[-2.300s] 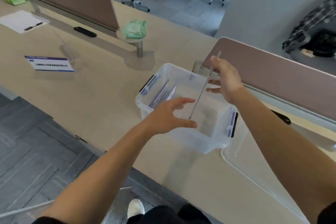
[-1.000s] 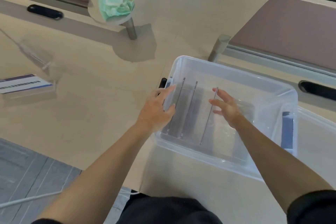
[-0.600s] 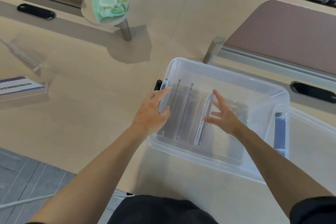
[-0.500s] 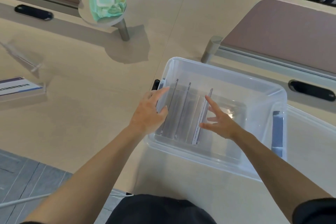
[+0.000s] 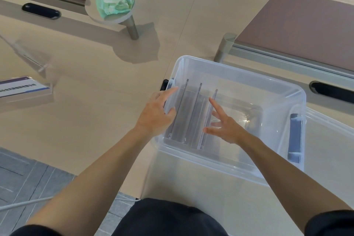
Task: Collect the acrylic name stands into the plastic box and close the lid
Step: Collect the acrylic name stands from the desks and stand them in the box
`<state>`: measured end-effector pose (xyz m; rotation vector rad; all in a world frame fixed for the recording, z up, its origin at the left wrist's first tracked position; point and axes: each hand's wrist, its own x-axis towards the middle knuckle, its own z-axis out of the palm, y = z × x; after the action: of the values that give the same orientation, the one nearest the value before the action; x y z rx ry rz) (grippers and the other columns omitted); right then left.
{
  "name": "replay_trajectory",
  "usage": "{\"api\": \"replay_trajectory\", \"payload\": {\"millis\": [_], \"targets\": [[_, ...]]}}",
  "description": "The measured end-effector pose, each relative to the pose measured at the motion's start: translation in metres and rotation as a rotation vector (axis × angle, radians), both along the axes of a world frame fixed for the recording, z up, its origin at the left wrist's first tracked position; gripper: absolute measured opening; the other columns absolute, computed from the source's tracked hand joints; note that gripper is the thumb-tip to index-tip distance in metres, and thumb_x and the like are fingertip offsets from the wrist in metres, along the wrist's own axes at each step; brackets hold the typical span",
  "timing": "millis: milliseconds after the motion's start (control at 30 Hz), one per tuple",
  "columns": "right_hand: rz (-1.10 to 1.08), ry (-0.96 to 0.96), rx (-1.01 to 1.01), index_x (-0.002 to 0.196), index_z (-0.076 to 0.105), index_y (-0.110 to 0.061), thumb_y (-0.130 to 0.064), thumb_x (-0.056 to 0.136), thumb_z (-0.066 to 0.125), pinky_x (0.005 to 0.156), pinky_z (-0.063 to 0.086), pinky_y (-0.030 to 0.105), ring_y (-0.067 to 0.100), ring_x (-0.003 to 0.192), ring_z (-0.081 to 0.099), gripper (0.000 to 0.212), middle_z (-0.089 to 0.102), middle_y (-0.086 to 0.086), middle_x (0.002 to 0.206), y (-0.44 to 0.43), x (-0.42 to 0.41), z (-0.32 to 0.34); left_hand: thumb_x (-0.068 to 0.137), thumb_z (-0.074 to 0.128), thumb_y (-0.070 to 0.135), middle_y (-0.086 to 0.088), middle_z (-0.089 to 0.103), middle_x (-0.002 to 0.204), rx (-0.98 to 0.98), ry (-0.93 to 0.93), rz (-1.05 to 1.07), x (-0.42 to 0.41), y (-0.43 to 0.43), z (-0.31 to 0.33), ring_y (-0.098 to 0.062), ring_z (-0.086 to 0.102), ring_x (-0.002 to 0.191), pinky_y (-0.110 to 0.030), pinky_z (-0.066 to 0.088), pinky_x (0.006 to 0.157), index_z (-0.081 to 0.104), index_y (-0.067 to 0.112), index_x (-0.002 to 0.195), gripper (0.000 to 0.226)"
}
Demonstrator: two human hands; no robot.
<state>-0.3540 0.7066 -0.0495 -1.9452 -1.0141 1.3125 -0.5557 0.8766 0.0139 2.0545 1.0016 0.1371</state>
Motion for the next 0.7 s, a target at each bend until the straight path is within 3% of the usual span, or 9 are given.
{"api": "replay_trajectory", "payload": {"millis": [233,533,700], "targets": [[-0.022,-0.029,0.011,0.147,0.008,-0.061,-0.083,0.056,0.07,0.106,0.046,0.053,0.031,0.138,0.045,0.112,0.019,-0.005,0.164,0.005,0.001,-0.001,0.09,0.054,0.024,0.013,0.046,0.127,0.01,-0.001,0.0,0.001,0.001,-0.002,-0.009,0.046,0.112,-0.031,0.041,0.1,0.033,0.054,0.14,0.062],[-0.02,-0.02,0.005,0.147,0.007,-0.06,-0.084,0.054,0.069,0.106,0.046,0.054,0.031,0.138,0.045,0.114,0.016,-0.006,0.165,0.012,0.0,0.0,0.09,0.054,0.023,0.014,0.044,0.13,0.006,-0.001,-0.002,0.0,0.001,-0.001,0.0,0.043,0.106,-0.022,0.033,0.093,0.034,0.054,0.14,0.062],[-0.036,0.021,0.034,0.15,0.009,-0.054,-0.071,0.063,0.074,0.11,0.041,0.051,0.032,0.145,0.034,0.11,0.015,-0.003,0.165,0.013,-0.001,-0.001,0.091,0.054,0.022,0.014,0.044,0.127,-0.002,0.002,0.003,0.0,0.0,0.0,-0.002,0.042,0.11,-0.022,0.033,0.094,0.034,0.052,0.14,0.061]]}}
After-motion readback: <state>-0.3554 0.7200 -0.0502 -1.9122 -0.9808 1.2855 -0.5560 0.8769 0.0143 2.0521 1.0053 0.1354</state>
